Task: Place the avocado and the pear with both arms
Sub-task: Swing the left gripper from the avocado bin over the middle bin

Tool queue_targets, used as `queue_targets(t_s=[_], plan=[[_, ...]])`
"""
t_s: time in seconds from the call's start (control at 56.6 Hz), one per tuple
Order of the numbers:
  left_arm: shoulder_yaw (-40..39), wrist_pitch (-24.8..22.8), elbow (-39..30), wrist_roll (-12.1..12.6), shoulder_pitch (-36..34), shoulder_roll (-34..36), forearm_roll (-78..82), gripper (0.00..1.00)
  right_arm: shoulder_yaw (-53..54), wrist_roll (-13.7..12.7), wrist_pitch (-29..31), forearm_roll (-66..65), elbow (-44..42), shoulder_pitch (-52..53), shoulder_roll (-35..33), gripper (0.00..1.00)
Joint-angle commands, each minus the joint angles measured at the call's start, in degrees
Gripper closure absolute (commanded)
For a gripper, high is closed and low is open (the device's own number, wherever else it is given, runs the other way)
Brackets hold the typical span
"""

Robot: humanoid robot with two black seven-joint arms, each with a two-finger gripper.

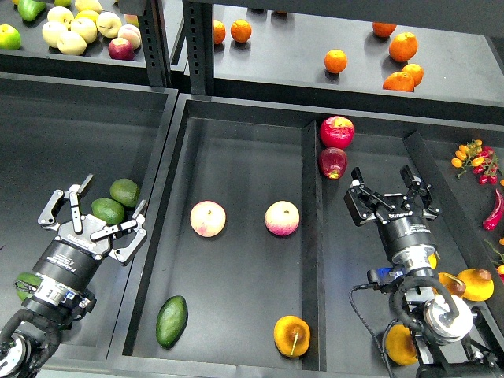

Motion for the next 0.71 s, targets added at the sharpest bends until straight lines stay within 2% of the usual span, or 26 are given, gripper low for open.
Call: queue_targets(t_s=[0.0, 0.53, 0.689], plan=[[-0.1, 0.0, -0.1, 0.0, 0.0, 0.0, 0.0, 0.01, 0.0, -0.1, 0.0, -0.1, 0.0, -0.4, 0.0, 0.0], [2.1, 0.0, -0.1, 1.0, 0.2, 0.0, -0.3, 0.01, 1.1, 0.0, 0.2, -0.1, 0.0, -1.1, 0.0, 0.0], [4.4, 0.0, -0.1, 0.3, 0.2, 0.0, -0.5, 0.01, 1.1, 0.0, 0.3, -0.1, 0.0, -1.9, 0.0, 0.0]])
